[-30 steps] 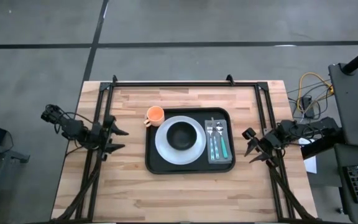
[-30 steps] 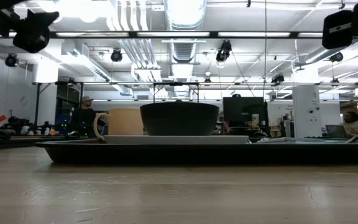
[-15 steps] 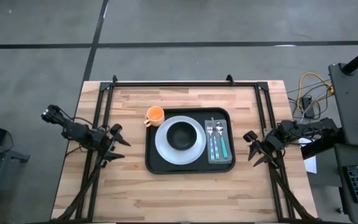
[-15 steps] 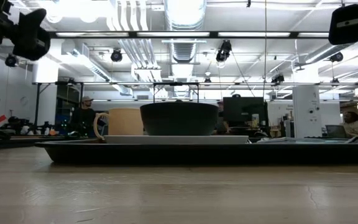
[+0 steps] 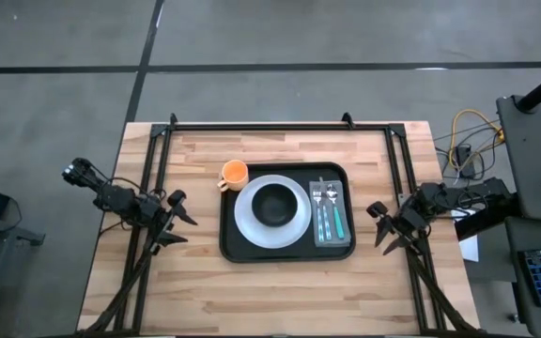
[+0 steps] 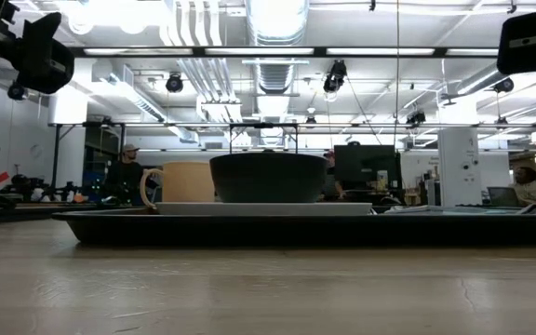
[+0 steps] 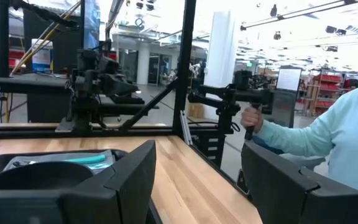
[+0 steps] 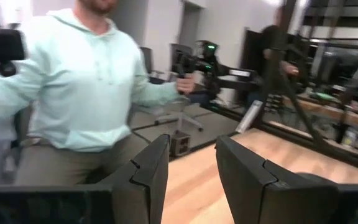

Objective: Set up tray
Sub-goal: Return to Home Position

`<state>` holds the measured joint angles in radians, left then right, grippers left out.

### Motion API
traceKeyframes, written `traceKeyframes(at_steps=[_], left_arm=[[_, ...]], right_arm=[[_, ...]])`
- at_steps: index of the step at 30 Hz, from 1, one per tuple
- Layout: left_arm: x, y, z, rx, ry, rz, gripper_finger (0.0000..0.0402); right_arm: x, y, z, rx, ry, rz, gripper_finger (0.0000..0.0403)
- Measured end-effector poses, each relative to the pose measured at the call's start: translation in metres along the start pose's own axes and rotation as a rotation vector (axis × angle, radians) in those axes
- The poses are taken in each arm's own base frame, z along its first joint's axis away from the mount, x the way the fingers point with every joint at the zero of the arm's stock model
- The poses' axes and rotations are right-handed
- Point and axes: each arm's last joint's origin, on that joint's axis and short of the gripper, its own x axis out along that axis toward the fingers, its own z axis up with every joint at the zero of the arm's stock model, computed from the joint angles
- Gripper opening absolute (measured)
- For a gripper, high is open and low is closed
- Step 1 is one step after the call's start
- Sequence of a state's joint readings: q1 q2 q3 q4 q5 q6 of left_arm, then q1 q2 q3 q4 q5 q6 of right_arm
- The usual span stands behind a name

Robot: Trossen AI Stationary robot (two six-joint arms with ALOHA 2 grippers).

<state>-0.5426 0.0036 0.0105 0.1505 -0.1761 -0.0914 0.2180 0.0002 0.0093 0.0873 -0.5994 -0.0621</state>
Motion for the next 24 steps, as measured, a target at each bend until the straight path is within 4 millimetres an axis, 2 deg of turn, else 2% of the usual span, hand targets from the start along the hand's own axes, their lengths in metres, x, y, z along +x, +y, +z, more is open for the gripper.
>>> traceKeyframes(at_steps=[10, 24], left_arm=[[0.0, 0.0, -0.0002, 0.0, 0.003, 0.001, 0.0217], [0.0, 0.0001, -0.0003, -0.015, 0.003, 0.001, 0.0217]], right_arm=[[-0.0001, 0.0014, -0.0015, -0.011, 0.011, 0.045, 0.0123], [0.0014, -0.0005, 0.0075, -0.039, -0.065, -0.108, 0.0119]])
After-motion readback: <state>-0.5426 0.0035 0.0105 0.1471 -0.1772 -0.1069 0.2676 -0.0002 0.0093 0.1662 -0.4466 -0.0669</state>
